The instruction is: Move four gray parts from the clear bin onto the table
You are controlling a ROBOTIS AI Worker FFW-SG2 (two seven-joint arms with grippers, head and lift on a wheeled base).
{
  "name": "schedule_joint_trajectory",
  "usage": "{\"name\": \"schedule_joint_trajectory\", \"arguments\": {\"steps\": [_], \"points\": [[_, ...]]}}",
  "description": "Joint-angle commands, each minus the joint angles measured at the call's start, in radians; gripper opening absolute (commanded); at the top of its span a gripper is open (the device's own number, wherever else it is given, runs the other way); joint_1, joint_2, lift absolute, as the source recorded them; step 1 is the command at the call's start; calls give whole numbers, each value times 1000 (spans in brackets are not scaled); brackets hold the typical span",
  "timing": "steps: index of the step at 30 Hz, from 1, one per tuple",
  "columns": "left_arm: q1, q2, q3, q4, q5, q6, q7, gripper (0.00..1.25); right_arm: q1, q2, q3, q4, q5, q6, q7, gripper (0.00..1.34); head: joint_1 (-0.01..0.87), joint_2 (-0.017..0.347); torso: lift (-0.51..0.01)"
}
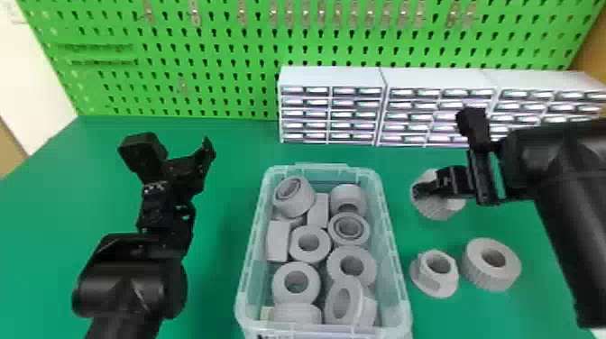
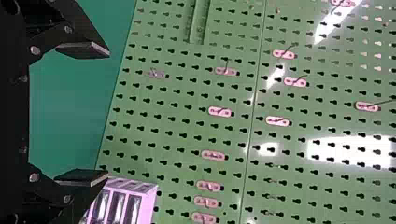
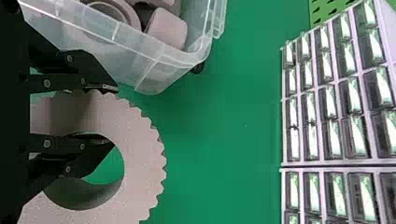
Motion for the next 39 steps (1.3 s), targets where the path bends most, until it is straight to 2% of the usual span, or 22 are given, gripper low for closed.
{"name": "schedule_joint_trajectory", "arguments": {"steps": [1,10,19,26,32,39], "points": [[0,-1,0,0,-1,0,0,900,1,3,-1,48,0,-26,-13,299,693,72,-52],[0,-2,3,1,-1,0,0,900,7,9,-1,90,-75,-69,-120,301,693,72,-52],[0,-2,4,1,1,0,0,900,8,15,8,148,-123,-103,-180,301,693,72,-52],[-1,-4,0,1,-2,0,0,899,12,20,18,190,-134,-126,-197,301,693,72,-52],[-1,-4,-2,1,-4,0,0,899,22,27,16,200,-177,-157,-254,301,693,72,-52],[-1,-4,-3,1,-5,0,0,899,28,29,22,205,-177,-161,-291,301,693,72,-52]]}}
